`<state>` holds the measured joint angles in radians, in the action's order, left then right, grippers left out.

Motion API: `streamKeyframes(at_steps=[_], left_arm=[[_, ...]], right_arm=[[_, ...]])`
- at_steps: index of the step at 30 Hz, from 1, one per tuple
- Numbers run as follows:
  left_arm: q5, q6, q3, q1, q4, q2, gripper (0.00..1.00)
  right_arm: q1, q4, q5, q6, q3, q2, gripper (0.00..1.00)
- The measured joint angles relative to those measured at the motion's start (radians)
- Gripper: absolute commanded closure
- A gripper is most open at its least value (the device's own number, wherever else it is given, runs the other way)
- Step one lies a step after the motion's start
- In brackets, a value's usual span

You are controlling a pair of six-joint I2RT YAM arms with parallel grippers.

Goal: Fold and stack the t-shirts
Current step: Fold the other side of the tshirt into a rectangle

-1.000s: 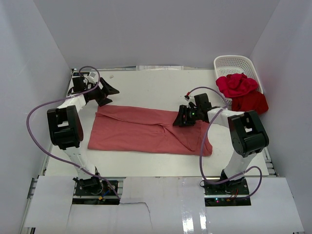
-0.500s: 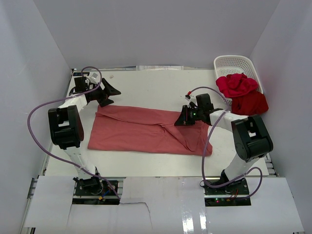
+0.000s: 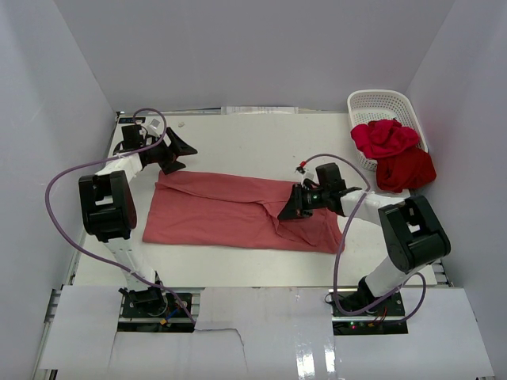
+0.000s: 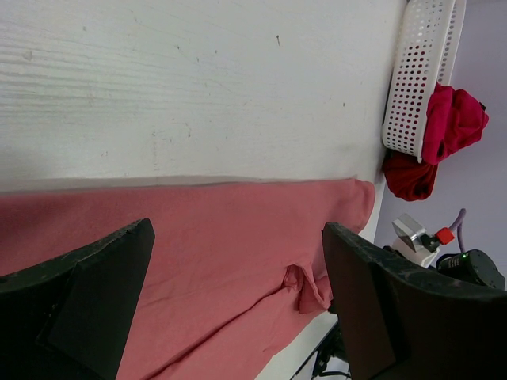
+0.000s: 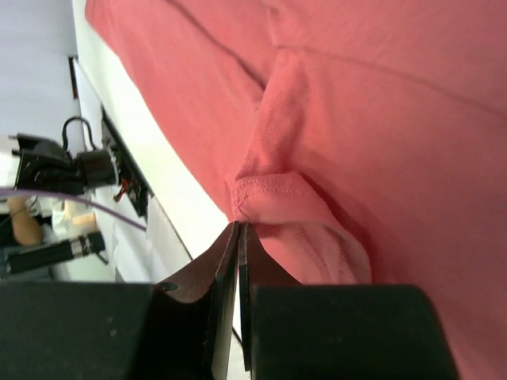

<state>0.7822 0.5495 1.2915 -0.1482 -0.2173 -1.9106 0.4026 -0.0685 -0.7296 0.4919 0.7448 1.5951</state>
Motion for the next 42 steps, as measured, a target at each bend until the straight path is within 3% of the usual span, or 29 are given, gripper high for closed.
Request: streamKeyframes(at_steps=[4, 5, 7, 14, 23, 28, 35, 42], left_arm=[[0.000, 0.000, 0.002, 0.000, -0.001, -0.003, 0.02], [0.000, 0.000, 0.005, 0.000, -0.002, -0.008, 0.02], [-0.001, -0.001, 0.011, 0.001, -0.003, -0.019, 0.02], [-0.003, -0.008, 0.020, 0.001, -0.030, -0.031, 0.02], [-0.003, -0.019, 0.039, 0.002, -0.045, -0.031, 0.02], [-0.003, -0.019, 0.039, 0.005, -0.045, -0.031, 0.02], [-0.003, -0.020, 0.039, 0.008, -0.047, -0.031, 0.02], [-0.003, -0.021, 0.039, 0.014, -0.061, -0.031, 0.02]], right_arm=[[0.025, -0.029, -0.071, 0.018, -0.009, 0.045, 0.61], [0.029, -0.034, -0.086, 0.024, -0.009, 0.057, 0.45], [0.034, -0.042, -0.118, 0.028, -0.009, 0.072, 0.33], [0.033, -0.048, -0.143, 0.031, 0.074, 0.063, 0.34], [0.022, -0.008, -0.043, -0.057, 0.220, -0.032, 0.34], [0.018, -0.020, -0.024, -0.090, 0.193, 0.039, 0.37], [0.047, -0.069, -0.034, -0.023, -0.002, 0.126, 0.40], [0.076, -0.047, -0.008, -0.034, 0.019, 0.113, 0.44]])
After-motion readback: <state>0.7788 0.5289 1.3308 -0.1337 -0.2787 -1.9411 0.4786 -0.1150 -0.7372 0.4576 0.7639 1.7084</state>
